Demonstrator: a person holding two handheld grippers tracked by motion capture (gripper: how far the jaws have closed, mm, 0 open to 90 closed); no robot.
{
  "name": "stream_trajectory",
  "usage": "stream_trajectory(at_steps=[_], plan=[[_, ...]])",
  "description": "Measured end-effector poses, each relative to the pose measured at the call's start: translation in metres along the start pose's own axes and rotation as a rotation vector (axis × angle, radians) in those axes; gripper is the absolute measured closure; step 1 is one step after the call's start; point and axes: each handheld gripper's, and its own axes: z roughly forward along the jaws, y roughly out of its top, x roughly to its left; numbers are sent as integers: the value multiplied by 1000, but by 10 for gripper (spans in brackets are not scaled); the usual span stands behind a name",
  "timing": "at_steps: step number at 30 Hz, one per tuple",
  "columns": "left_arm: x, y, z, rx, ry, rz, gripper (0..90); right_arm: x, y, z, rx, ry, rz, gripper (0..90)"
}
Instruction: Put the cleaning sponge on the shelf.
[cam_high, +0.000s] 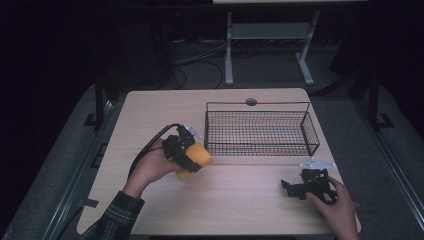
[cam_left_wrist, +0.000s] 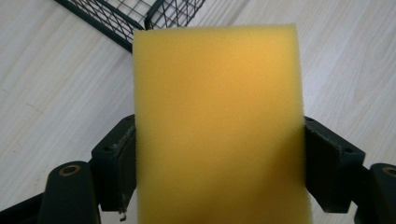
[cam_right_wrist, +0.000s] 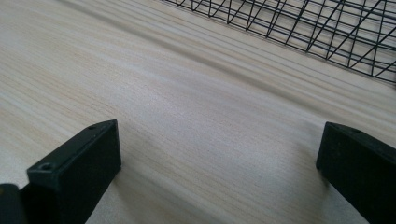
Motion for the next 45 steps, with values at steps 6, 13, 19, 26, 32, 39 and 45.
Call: stream_trajectory(at_steps=[6,13,19,26,32,39,45], plan=[[4,6,-8,-11,-1,1,230,0,0,0,-1,2,3,0],[9,17,-14,-9,7,4,230,0,0,0,0,1,0,0],[13,28,-14,-16,8,9,230,0,0,0,0,1,0,0],[18,42,-14,-39,14,12,230,0,0,0,1,1,-1,0],[22,57,-12,-48,23,39,230,0,0,0,0,1,0,0],[25,72,-6,-53,31,56,230,0,0,0,-1,1,-2,0],[28,84,-1,-69,52,65,230,0,0,0,1,1,0,0]])
